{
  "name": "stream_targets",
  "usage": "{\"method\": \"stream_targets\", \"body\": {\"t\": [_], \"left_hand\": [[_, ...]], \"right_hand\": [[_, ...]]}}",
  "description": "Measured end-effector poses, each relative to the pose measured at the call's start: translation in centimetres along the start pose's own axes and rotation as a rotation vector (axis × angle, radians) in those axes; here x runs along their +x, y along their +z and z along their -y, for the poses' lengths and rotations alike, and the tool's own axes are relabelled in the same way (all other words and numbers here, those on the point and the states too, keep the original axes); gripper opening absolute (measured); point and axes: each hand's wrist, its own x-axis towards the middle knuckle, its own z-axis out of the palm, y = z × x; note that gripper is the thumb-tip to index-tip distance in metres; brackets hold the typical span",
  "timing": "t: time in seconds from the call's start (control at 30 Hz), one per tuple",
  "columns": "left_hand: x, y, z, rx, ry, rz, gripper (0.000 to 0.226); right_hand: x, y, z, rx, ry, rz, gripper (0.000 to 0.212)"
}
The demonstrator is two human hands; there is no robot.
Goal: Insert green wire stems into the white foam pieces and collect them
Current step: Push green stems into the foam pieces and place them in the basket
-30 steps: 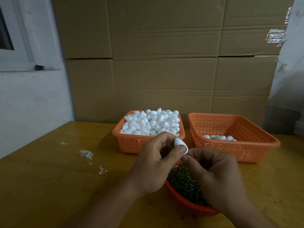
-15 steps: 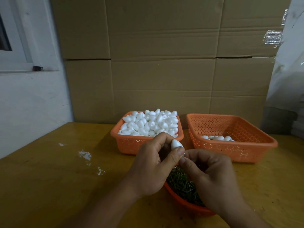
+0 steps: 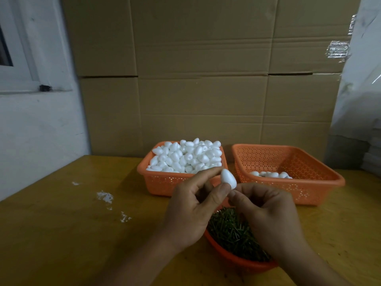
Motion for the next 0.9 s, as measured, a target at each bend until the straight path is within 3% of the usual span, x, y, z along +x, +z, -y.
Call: {"method": "stream_targets", "body": {"t": [0.13, 0.3, 0.43, 0.6, 0.9], "left_hand": [[-0.2, 0.0, 0.4, 0.052, -0.048, -0.015, 0.042], [-0.4, 0.2, 0.7, 0.155, -0.043, 0.004, 0.039], [-0.6, 0.3, 0.7, 0.211, -0.022, 0.005, 0.033], [-0.7, 0.3, 0.8, 0.23, -0.037, 0.022, 0.027], [-0.7, 0.4, 0.8, 0.287, -0.027, 0.035, 0.02]], "right_hand": [[2.8, -1.8, -0.7, -0.169, 0.043, -0.107, 0.013], [8.2, -5.6, -3.4, -0.571, 0.114, -0.174, 0.015], [12.0, -8.4, -5.1, -0.859, 0.238, -0.134, 0.031], [14.4, -9.4, -6.3, -1.029, 0.387, -0.035, 0.039], [15.2, -9.5, -5.9, -1.171, 0.468, 0.156, 0.014]]}}
